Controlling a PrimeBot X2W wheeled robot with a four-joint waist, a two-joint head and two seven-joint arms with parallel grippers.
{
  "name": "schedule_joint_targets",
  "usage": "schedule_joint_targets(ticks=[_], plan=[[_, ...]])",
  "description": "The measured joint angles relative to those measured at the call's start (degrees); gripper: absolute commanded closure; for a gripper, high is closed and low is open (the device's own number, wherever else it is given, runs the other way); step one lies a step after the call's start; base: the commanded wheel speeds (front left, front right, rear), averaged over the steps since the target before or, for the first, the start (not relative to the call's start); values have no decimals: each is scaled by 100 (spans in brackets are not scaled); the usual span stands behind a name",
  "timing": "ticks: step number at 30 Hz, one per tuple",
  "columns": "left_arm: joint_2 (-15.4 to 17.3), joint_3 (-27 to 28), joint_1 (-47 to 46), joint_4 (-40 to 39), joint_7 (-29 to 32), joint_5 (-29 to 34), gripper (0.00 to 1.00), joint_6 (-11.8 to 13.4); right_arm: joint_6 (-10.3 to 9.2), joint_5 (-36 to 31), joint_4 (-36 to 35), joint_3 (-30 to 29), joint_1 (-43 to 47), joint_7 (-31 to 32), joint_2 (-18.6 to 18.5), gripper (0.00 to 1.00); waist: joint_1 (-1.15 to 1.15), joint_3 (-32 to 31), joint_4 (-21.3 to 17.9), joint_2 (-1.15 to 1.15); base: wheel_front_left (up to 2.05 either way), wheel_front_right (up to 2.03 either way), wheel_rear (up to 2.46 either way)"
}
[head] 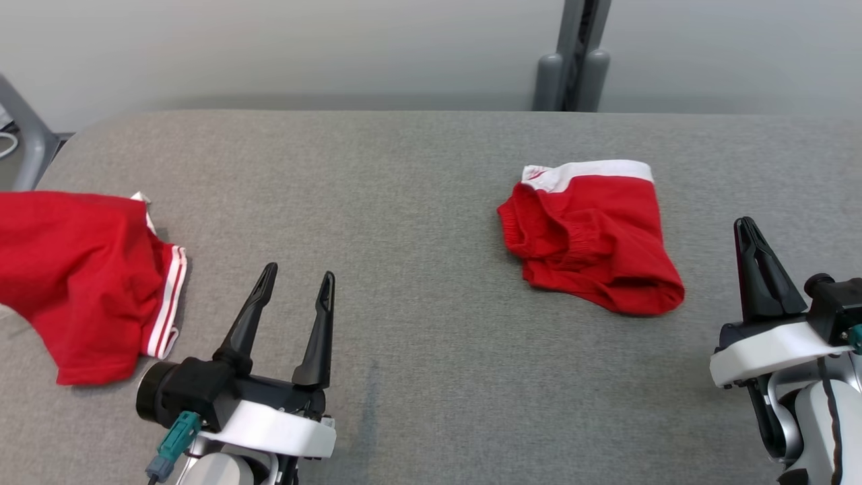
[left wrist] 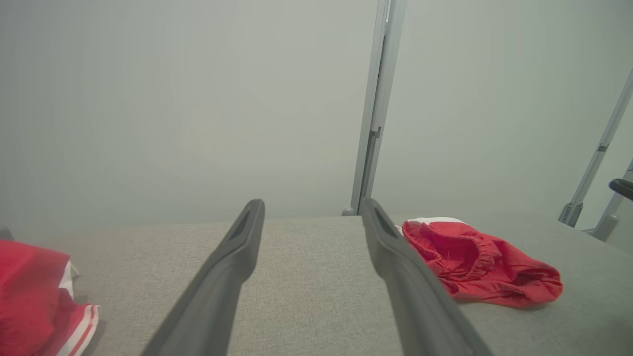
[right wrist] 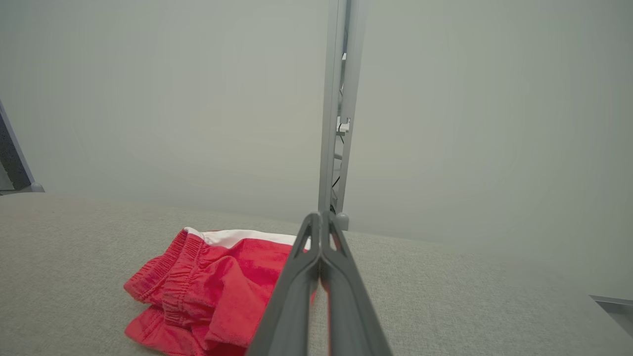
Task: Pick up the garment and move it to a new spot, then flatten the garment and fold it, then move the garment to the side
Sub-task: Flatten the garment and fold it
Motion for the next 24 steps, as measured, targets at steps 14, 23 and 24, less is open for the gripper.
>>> schedule_joint_targets(ticks=[14, 23, 24], plan=[[-1, -199, -146, 41, 0, -96, 0, 5, 0, -172, 1037, 681, -570, 186, -129, 100, 0, 389, 616, 0, 0, 0, 0], [-1, -328, -179, 65, 0, -93, 0, 16, 0, -192, 1964, 850, -1001, 511, -99, 100, 0, 598, 1013, 0, 0, 0, 0], [0, -327, -179, 67, 0, -94, 0, 27, 0, -126, 2007, 907, -1032, 512, -68, 100, 0, 604, 1037, 0, 0, 0, 0]])
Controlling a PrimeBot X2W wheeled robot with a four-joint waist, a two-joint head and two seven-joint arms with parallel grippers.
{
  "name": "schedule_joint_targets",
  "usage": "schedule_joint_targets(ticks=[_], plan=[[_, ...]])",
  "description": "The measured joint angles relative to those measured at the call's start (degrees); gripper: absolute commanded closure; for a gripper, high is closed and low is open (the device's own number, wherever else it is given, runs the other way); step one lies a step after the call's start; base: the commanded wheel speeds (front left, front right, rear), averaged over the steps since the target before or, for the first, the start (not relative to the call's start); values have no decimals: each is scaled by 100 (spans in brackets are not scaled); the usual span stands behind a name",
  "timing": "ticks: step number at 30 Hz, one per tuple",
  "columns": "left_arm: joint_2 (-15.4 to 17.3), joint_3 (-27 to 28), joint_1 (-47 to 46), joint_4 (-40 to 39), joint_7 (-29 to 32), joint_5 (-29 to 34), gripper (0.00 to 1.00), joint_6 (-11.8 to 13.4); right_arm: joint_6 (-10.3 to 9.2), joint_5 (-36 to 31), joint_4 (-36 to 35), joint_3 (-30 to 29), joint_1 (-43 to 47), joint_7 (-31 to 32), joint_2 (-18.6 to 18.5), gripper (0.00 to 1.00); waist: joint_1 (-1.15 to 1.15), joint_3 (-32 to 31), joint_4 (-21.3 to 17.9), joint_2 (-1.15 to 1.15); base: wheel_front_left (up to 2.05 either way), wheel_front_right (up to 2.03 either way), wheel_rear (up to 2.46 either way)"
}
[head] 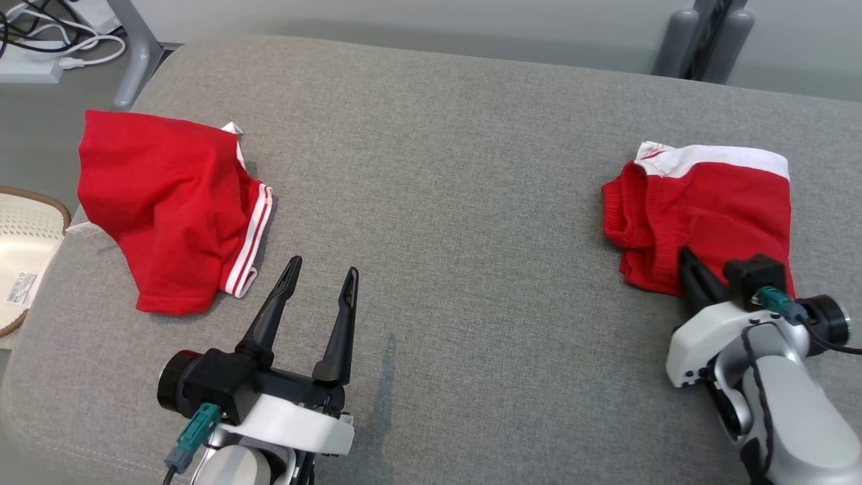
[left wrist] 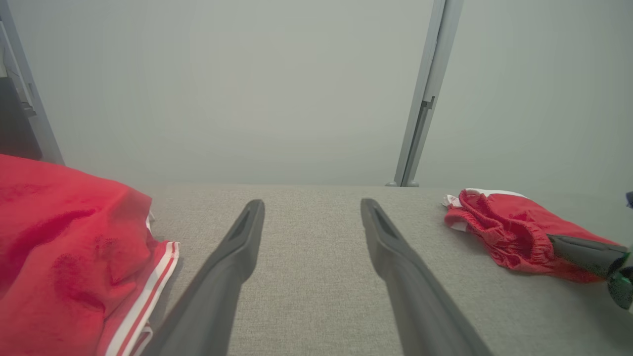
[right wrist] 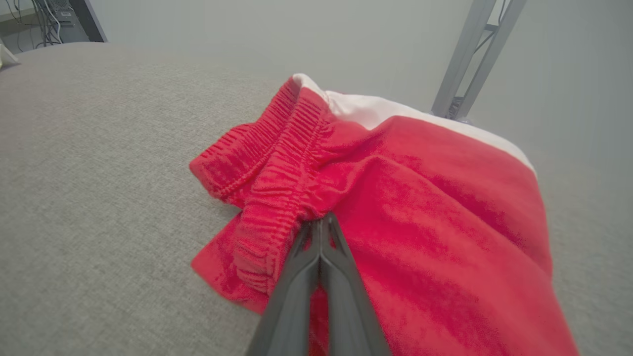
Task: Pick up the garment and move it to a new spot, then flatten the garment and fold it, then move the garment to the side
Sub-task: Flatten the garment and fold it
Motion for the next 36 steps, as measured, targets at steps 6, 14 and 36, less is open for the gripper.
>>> schedule_joint_targets(ticks=[6, 14, 36], plan=[[0, -20, 0, 5, 0, 0, 0, 24, 0, 409, 234, 368, -190, 11, 164, 100, 0, 10, 44, 0, 0, 0, 0], [0, -113, -89, 25, 0, -30, 0, 65, 0, 695, 409, 722, -547, 68, 225, 100, 0, 76, 12, 0, 0, 0, 0], [-1, 18, 43, 53, 0, -60, 0, 87, 0, 735, -1413, -129, 169, 960, -23, 100, 0, -280, -282, 0, 0, 0, 0]])
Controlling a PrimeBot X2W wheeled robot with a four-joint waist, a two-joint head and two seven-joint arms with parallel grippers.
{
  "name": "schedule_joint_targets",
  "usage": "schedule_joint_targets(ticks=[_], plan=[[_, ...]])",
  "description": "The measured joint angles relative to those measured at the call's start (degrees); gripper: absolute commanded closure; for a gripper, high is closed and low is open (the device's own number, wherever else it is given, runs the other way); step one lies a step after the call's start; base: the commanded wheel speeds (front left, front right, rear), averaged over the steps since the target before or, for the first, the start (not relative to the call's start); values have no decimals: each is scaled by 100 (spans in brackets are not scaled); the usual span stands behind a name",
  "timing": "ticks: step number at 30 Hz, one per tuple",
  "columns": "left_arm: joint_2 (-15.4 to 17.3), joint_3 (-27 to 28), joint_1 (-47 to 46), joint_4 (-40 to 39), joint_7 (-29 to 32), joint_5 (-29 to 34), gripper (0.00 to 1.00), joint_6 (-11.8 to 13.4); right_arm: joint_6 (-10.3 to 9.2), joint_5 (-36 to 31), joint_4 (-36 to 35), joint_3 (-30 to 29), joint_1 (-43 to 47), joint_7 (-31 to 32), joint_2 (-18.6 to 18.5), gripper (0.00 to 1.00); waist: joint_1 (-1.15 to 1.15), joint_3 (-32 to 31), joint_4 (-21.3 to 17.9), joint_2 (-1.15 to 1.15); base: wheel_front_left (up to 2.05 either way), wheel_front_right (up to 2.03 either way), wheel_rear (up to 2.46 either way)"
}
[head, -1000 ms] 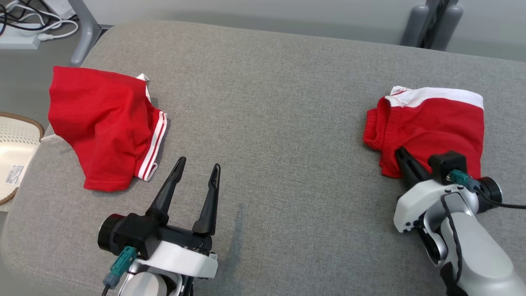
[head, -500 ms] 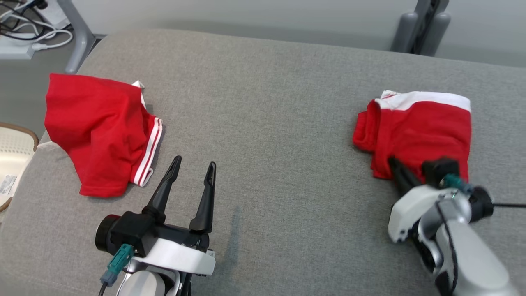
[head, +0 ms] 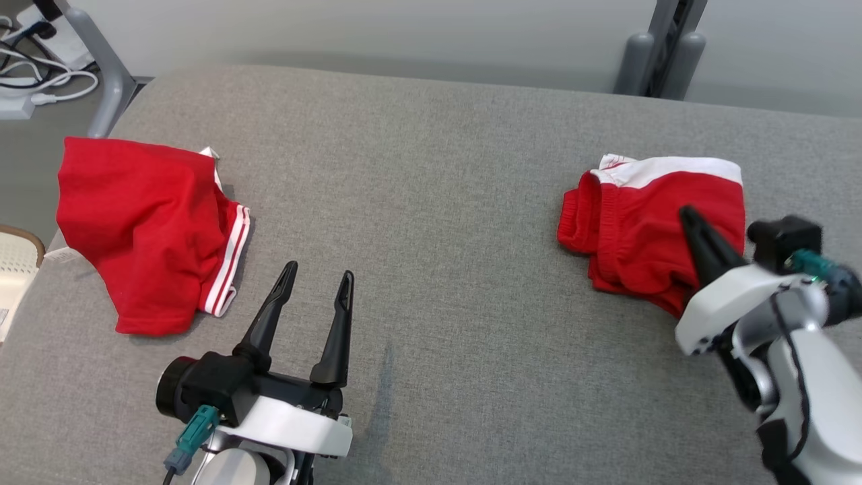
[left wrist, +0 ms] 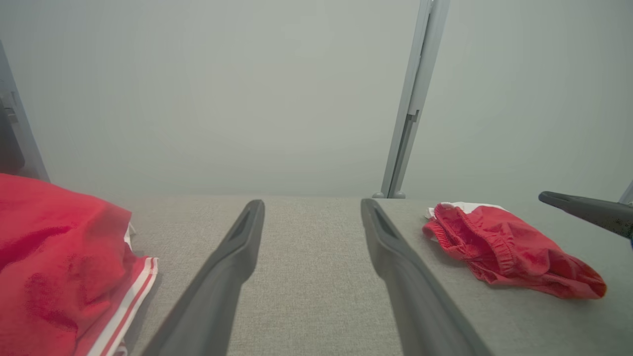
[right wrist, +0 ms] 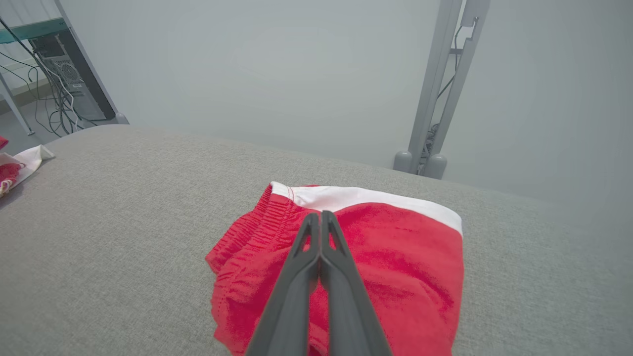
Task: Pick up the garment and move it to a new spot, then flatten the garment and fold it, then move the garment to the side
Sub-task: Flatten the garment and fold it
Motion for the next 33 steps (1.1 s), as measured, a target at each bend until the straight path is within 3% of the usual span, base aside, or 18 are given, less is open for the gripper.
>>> schedule_joint_targets(ticks=[6, 15, 23, 33], plan=[[2, -81, -115, -3, 0, -13, 0, -19, 0, -153, 142, -1, -484, 280, -201, 100, 0, 242, 111, 0, 0, 0, 0], [2, -193, -272, 5, 0, -100, 0, -13, 1, 180, 1344, 459, -1178, 656, -446, 100, 0, 595, 514, 0, 0, 0, 0], [1, -234, -346, -7, 0, -137, 0, 1, 1, 263, 2067, 528, -1728, 154, -590, 100, 0, 786, 746, 0, 0, 0, 0], [1, -279, -374, -22, 0, -138, 0, 29, 1, 305, 2826, 720, -1963, -154, -493, 100, 0, 878, 706, 0, 0, 0, 0]])
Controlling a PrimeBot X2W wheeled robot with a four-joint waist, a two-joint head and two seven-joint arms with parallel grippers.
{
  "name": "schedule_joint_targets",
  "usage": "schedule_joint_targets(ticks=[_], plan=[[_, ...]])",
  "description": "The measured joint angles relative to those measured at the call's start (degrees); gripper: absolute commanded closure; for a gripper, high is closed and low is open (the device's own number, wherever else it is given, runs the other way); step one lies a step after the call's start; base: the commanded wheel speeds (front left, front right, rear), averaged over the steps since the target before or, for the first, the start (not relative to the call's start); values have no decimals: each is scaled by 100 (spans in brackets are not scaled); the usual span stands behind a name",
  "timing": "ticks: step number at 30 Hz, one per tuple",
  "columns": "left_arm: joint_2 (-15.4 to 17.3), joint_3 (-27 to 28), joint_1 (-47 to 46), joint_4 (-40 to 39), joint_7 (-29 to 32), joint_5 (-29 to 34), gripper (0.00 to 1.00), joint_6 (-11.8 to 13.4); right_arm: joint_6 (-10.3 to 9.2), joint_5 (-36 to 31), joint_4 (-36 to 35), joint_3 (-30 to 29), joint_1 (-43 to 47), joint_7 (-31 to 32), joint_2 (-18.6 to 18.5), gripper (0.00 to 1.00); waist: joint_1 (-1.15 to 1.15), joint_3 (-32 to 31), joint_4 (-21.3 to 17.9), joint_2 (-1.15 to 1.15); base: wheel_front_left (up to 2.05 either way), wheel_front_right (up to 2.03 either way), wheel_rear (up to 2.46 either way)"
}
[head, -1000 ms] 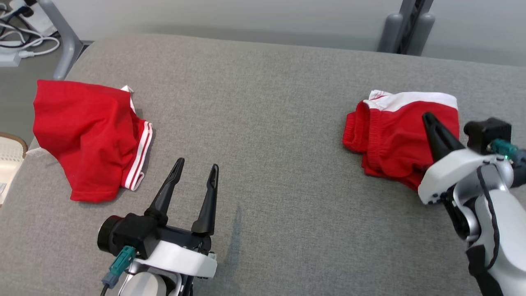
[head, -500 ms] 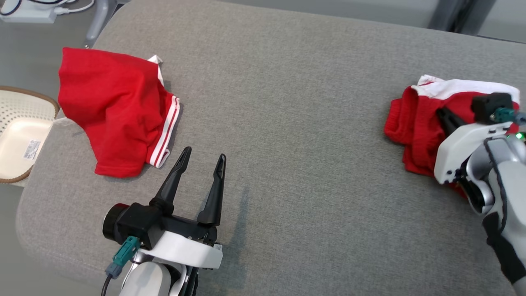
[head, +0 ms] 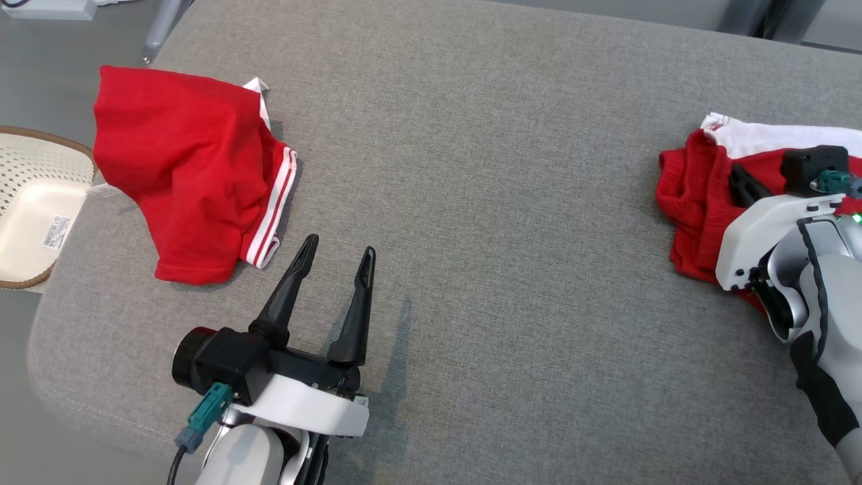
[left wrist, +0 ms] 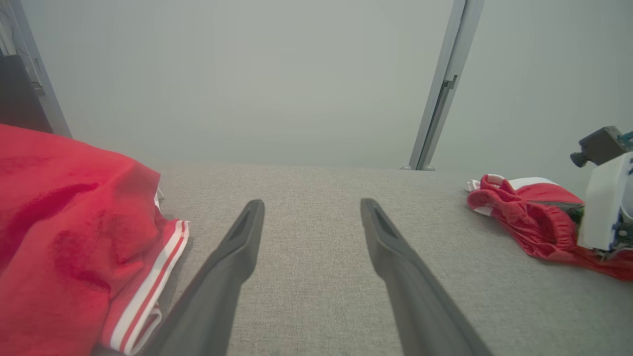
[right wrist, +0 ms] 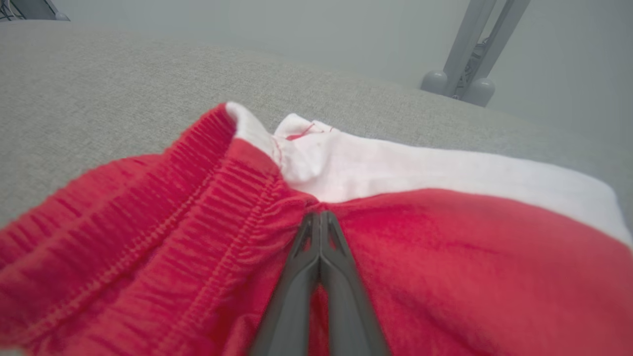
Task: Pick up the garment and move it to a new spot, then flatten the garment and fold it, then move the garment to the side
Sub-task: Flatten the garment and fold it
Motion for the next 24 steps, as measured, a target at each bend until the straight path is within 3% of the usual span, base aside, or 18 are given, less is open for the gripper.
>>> schedule_joint_targets(ticks=[13, 18, 24], plan=[[-2, 151, -27, 64, 0, 98, 0, -21, -1, 299, 234, 315, -179, -623, 126, 100, 0, -342, -322, 0, 0, 0, 0], [-1, 229, 46, 59, 0, 148, 0, -36, 0, 410, 3, 422, -128, -931, 132, 100, 0, -694, -579, 0, 0, 0, 0], [1, 341, 169, -9, 0, 108, 0, 15, 0, 196, -575, 368, 208, -1204, -120, 100, 0, -1113, -942, 0, 0, 0, 0]])
